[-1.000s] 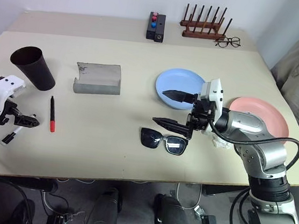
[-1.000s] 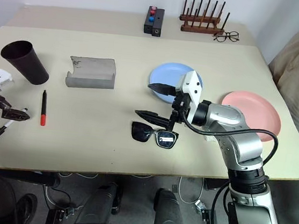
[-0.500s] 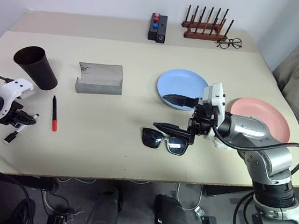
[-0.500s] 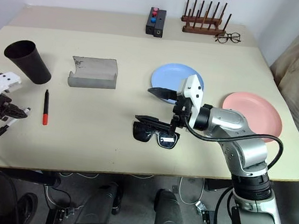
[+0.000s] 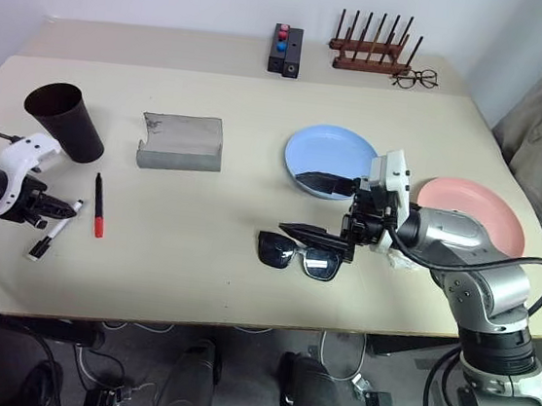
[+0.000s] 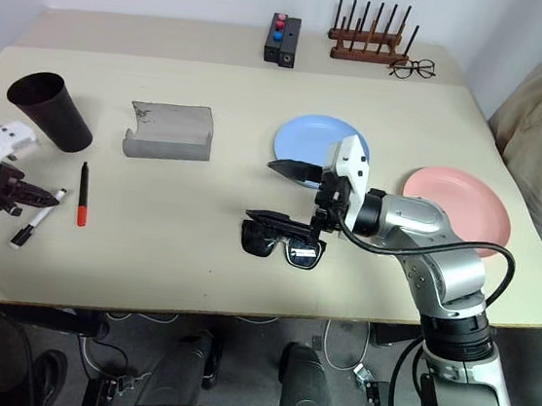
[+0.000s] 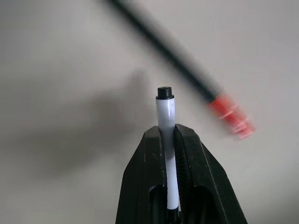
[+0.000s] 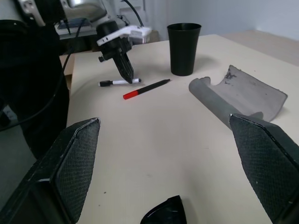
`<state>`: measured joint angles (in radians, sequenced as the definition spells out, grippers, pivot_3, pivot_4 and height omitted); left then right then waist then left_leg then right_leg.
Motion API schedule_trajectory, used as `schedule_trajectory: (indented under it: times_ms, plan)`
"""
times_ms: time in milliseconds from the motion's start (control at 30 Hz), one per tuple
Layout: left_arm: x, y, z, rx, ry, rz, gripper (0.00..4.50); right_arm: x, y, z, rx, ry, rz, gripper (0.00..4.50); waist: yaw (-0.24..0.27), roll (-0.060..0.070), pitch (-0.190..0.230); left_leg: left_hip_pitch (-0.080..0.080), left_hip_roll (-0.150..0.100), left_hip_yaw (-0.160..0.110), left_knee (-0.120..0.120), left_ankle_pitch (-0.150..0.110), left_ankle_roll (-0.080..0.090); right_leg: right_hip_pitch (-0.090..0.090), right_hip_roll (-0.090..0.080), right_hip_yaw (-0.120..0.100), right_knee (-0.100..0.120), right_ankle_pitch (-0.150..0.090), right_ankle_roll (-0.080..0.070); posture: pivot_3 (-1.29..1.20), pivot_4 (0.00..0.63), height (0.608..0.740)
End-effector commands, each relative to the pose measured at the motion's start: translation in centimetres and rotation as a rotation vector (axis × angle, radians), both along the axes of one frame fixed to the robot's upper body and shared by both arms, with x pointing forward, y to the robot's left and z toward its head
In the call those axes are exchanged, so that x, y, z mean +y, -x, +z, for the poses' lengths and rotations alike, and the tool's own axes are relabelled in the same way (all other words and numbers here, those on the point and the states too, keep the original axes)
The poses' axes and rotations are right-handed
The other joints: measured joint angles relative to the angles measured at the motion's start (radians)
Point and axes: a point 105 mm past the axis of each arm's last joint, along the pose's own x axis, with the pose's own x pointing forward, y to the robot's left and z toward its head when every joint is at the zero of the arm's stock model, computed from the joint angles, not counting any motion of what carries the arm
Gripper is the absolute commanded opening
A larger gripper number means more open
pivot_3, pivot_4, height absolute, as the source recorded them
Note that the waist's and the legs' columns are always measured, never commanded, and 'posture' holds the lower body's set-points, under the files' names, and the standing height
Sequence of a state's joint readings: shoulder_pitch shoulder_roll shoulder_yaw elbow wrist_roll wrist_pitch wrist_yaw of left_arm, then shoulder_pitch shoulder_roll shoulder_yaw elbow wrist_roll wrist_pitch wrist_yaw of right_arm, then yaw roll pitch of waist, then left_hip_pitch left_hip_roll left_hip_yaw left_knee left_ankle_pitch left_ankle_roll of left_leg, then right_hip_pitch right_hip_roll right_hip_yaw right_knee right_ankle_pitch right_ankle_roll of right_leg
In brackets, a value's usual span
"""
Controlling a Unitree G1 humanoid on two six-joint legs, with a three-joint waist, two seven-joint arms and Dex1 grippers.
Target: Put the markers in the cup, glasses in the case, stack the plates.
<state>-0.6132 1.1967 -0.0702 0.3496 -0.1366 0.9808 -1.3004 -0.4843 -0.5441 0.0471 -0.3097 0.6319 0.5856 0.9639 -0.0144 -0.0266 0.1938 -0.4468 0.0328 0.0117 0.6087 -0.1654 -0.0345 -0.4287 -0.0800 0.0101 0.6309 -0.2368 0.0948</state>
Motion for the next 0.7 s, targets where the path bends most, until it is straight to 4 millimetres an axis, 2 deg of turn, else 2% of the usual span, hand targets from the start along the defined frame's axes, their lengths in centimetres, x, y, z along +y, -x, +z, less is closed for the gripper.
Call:
schedule_trajectory:
  times_ms: [33,100,200,333,433,500,600,700]
  plan:
    - [-0.8,0.1,5.3,-0.262,0.038,-0.050,0.07,-0.5,-0.6,2.4,-0.062,-0.095,-0.019,4.50,-0.003,0.000,0.000,0.000,0.000,0.000,0.000,0.000,0.000,0.000,0.000,0.000,0.000,0.000,0.000,0.00,0.150,0.740]
    - [-1.0,0.1,6.9,-0.386,0.037,-0.080,0.07,-0.9,-1.2,3.1,-0.065,-0.138,-0.040,4.50,-0.004,0.000,0.000,0.001,0.001,0.000,-0.001,0.000,0.000,0.000,0.000,0.000,0.000,0.000,0.000,0.00,0.150,0.740]
    - [-1.1,-1.1,10.2,-0.671,0.058,-0.084,0.07,-1.3,-1.9,4.3,-0.077,-0.199,-0.060,4.50,0.001,0.001,0.000,0.002,0.001,0.000,0.000,0.000,0.000,0.000,0.000,0.000,0.001,0.000,0.000,0.00,0.150,0.740]
    - [0.0,-3.4,13.9,-0.955,0.149,0.052,0.07,-1.7,-3.0,5.7,-0.083,-0.271,-0.091,4.50,0.007,0.000,0.000,0.001,0.001,0.000,0.003,0.000,0.000,0.003,0.000,-0.002,0.001,0.000,0.001,0.00,0.150,0.740]
    - [0.2,-4.6,16.2,-1.108,0.224,0.097,0.07,-1.4,-3.1,5.6,-0.110,-0.241,-0.088,4.50,0.006,-0.001,0.000,0.001,0.000,0.001,0.004,0.000,0.000,0.003,0.000,-0.002,0.001,0.002,0.003,0.00,0.150,0.740]
    - [0.3,-5.2,17.1,-1.179,0.212,0.112,0.07,-1.2,-3.3,5.4,-0.121,-0.230,-0.099,4.50,0.003,-0.001,0.000,0.001,0.000,0.002,0.004,0.000,0.001,0.003,0.000,-0.001,0.000,0.004,0.007,0.00,0.150,0.740]
    - [0.7,-6.1,17.6,-1.225,0.182,0.136,0.07,-1.2,-3.6,5.5,-0.136,-0.227,-0.119,4.50,0.000,0.000,0.000,0.001,0.000,0.002,0.004,0.000,0.001,0.003,0.001,-0.001,0.001,0.004,0.008,0.00,0.150,0.740]
    - [1.9,-6.7,17.6,-1.243,0.175,0.200,0.07,-1.3,-3.5,5.5,-0.136,-0.229,-0.126,4.50,0.000,0.000,0.000,0.001,0.000,0.002,0.004,0.000,0.001,0.003,0.001,-0.001,0.001,0.004,0.009,0.00,0.150,0.740]
